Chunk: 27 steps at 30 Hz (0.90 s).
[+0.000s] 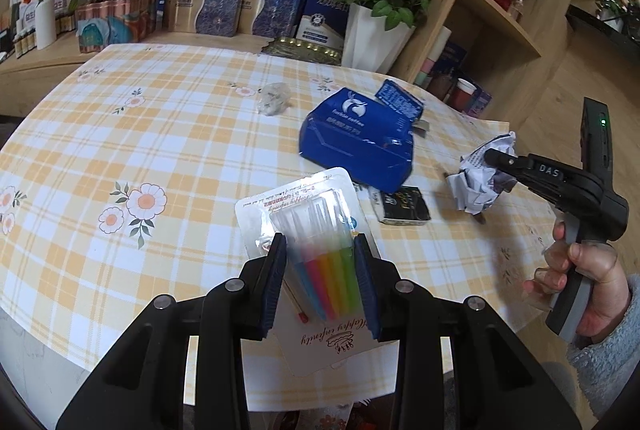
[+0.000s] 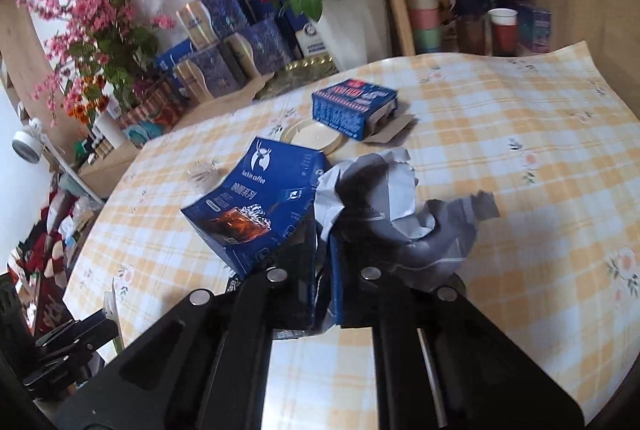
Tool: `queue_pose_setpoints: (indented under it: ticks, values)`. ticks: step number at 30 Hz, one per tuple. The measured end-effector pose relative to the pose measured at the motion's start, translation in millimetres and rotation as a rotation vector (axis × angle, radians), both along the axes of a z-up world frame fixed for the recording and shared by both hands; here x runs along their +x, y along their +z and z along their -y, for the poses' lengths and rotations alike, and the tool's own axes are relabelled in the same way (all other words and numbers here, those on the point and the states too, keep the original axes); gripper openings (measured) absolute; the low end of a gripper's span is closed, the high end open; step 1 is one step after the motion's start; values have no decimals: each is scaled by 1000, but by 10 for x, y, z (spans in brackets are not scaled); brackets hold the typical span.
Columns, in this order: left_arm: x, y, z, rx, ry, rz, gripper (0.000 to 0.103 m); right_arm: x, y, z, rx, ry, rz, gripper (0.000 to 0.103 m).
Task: Collect trash
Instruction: 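Grasp the crumpled grey foil bag with the right tool while the left tool holds the card, then carry the card and foil bag down over the brown bin and open both tools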
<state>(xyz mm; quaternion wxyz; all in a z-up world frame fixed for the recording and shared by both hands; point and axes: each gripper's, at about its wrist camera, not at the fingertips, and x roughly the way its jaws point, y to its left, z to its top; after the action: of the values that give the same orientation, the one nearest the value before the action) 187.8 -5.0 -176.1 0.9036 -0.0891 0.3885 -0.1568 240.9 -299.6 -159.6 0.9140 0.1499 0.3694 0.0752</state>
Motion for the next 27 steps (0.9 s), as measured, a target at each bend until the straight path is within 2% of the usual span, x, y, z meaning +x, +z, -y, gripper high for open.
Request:
queue_pose_setpoints:
  ticks: [3,18,27]
  values:
    - [-93,74,31,7,-21,13,34,-172,85,60,20,-11,16,10]
    - [-738,298,-80,15,-56,44,34,-1062,354,-198,-39,50,48,10]
    - [-1113,365,-203,11,-65,55,34,-1669,292,-483,-69,128,34,10]
